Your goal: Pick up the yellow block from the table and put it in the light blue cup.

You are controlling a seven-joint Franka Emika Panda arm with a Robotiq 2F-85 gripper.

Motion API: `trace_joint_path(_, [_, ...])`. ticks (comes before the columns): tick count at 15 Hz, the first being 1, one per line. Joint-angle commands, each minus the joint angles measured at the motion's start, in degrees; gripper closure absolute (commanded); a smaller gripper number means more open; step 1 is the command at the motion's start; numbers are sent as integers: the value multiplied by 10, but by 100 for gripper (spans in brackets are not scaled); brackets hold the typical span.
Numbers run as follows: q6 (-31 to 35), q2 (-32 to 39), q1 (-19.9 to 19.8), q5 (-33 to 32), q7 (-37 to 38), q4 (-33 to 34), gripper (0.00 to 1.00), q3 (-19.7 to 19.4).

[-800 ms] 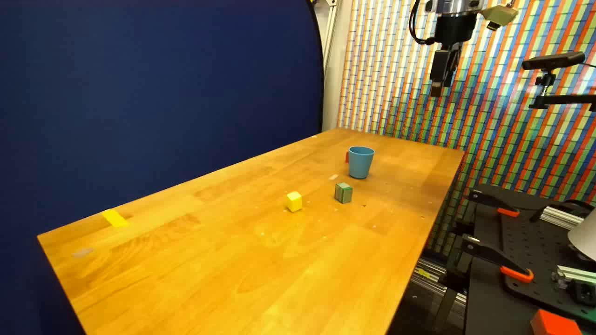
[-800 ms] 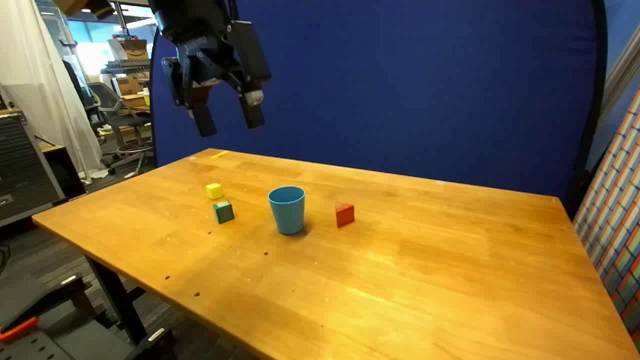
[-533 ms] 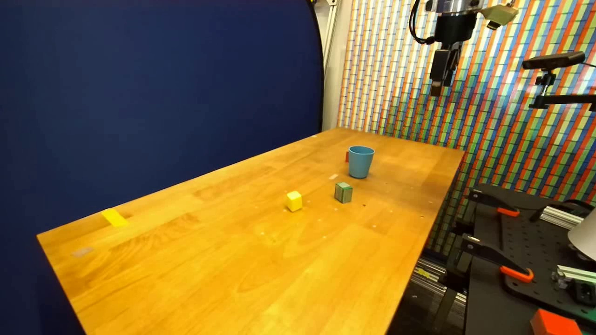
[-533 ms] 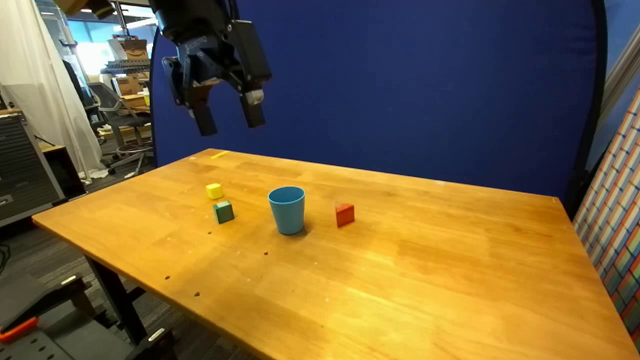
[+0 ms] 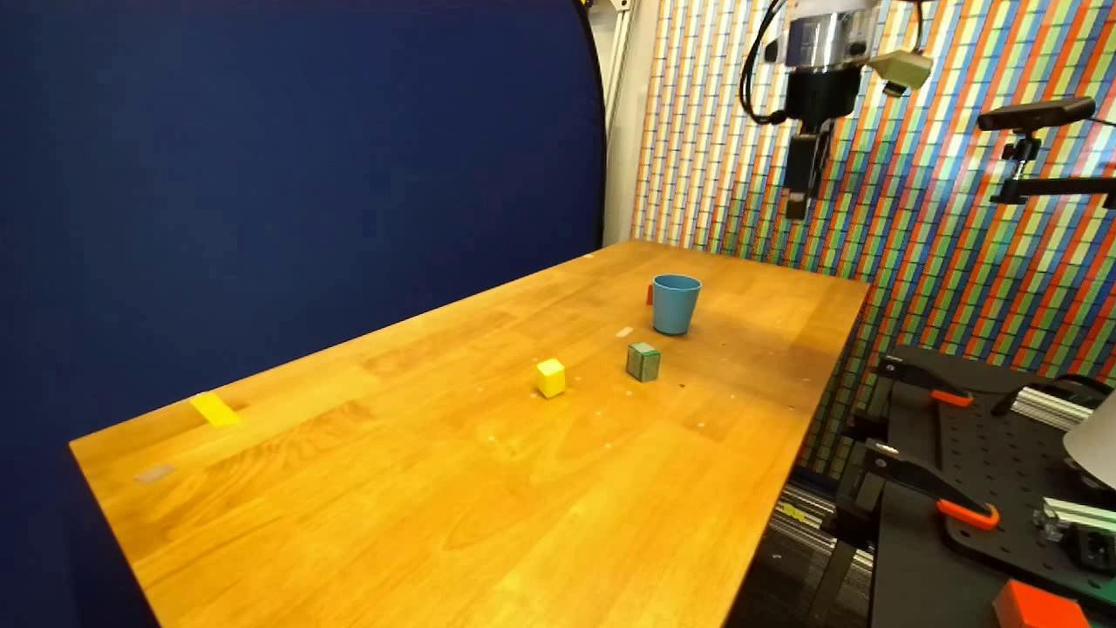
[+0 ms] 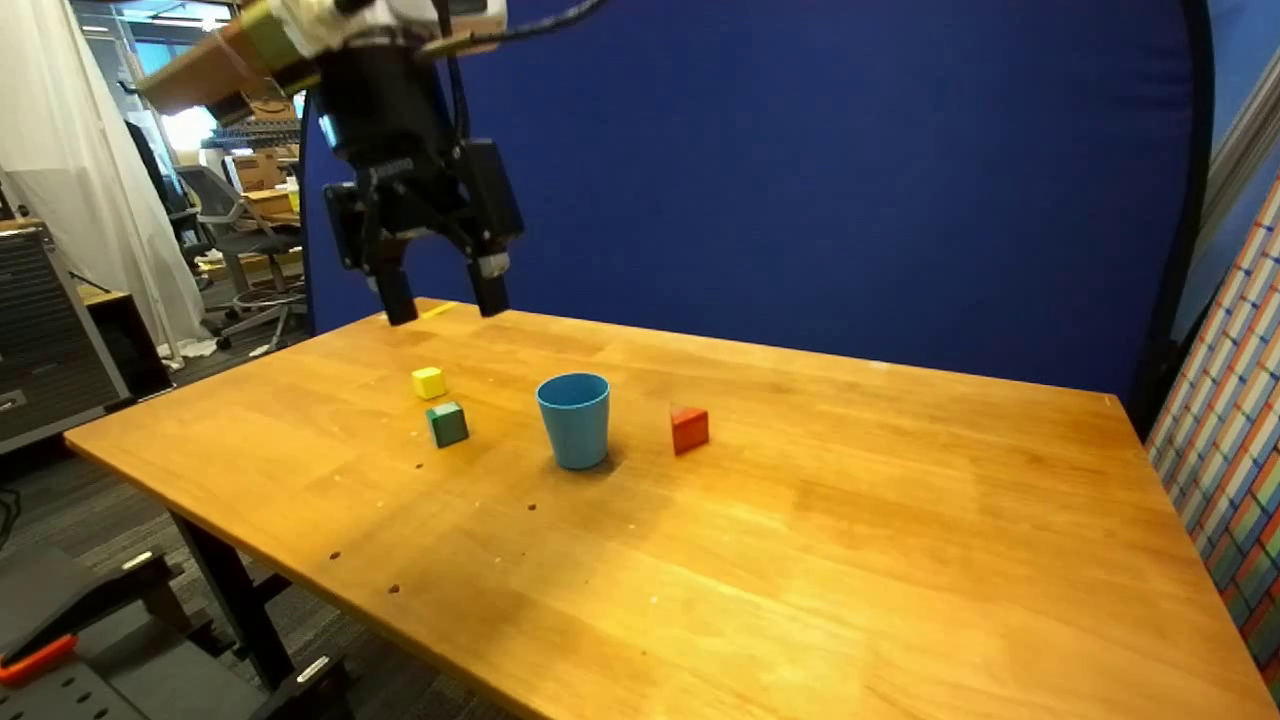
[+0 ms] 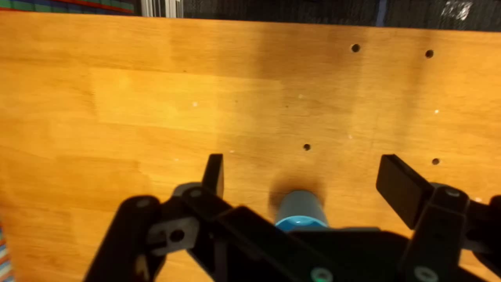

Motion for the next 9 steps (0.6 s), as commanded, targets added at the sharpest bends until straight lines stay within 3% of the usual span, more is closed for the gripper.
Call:
trace_joint_path(1, [73,139,69,65,-39,28,0,16])
trace_joint_path(6, [135,327,139,186,-126,103,0,81])
trace_joint_path(9, [142,434,154,168,-127,187,0,122])
